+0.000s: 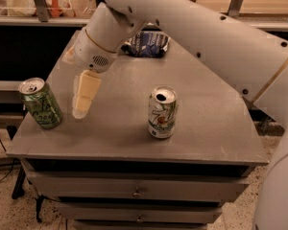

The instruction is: Pick green can

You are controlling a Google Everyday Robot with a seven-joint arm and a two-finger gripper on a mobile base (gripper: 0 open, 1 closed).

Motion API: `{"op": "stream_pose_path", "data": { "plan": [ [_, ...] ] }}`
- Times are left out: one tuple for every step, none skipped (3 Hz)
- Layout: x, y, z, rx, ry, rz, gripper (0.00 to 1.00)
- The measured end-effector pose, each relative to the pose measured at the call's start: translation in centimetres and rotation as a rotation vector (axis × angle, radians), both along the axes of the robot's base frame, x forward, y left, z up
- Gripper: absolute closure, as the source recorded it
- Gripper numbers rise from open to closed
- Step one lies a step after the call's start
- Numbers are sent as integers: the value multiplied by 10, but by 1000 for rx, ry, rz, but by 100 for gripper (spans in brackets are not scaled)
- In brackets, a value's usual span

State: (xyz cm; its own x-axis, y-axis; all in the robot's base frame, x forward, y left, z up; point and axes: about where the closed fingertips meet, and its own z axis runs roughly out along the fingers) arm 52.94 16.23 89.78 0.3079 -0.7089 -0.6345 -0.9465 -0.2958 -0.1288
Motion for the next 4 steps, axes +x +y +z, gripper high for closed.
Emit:
{"op": "stream_pose_path", "data": {
  "plan": [
    [4, 6, -3, 23, 16, 16, 0],
    [5, 23, -7, 57, 33, 48, 0],
    [-1, 38, -8, 82, 38, 74, 0],
    [-8, 55, -13, 107, 54, 105, 0]
  ]
}}
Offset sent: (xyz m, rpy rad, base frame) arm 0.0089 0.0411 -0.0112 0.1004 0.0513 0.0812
